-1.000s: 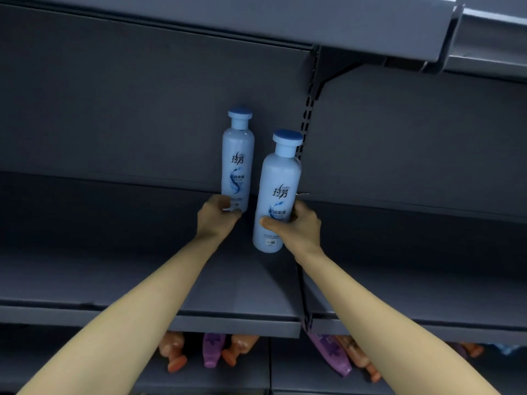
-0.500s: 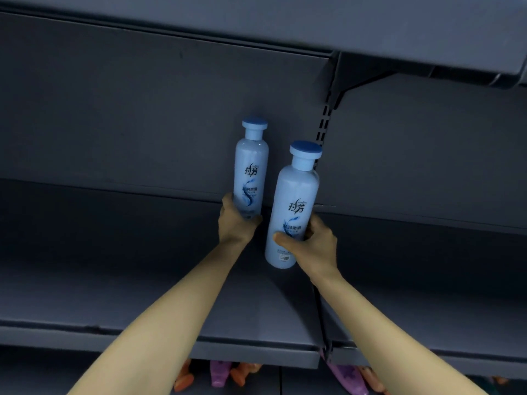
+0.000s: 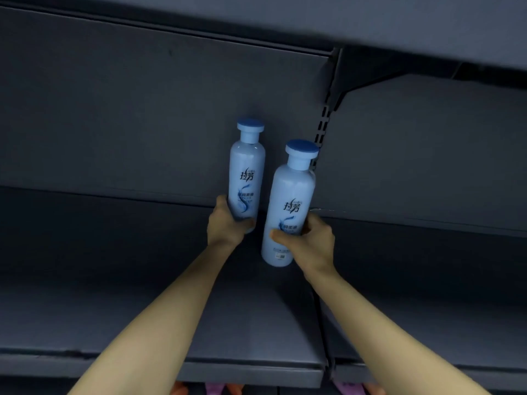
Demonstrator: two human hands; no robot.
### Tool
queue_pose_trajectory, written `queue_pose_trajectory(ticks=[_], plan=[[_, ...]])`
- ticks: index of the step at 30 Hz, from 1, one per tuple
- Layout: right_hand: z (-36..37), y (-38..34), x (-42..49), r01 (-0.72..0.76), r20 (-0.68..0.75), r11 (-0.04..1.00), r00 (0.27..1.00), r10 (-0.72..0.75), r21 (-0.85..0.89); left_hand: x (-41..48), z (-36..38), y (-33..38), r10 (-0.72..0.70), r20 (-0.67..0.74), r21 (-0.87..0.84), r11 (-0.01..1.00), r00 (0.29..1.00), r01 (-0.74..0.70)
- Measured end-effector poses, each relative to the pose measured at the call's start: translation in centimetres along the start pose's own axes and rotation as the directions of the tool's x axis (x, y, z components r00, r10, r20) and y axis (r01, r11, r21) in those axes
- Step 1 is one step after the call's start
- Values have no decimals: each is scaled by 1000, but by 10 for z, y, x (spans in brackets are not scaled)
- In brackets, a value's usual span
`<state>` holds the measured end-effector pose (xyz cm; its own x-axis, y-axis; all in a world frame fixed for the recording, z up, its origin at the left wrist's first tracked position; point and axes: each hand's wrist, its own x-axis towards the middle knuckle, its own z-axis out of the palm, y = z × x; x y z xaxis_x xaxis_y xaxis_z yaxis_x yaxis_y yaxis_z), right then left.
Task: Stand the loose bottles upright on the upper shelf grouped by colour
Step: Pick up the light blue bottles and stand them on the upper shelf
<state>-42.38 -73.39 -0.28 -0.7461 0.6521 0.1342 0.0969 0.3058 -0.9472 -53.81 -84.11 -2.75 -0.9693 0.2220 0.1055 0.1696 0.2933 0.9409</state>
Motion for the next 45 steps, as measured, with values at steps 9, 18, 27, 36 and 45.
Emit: queue_pose_trajectory(ticks=[9, 18, 27, 36, 45], plan=[[19, -5, 37, -22, -59, 1000, 998, 23, 8, 2, -5, -1, 21, 26, 112, 993, 999, -23], [27, -1, 56, -15, -19, 1000, 1000, 15, 5, 3, -5, 2, 10, 26, 173, 985, 1000, -14], [25, -3, 61, 8, 91, 999, 996, -11, 31, 6, -6, 2, -5, 41, 137, 991, 999, -1], [22, -2, 65, 25, 128, 1000, 992, -26, 7, 9, -6, 5, -29, 68, 154, 988, 997, 18], [26, 3, 69, 46, 110, 999, 993, -43, -25, 10, -6, 5, -34, 80, 164, 986, 996, 20]])
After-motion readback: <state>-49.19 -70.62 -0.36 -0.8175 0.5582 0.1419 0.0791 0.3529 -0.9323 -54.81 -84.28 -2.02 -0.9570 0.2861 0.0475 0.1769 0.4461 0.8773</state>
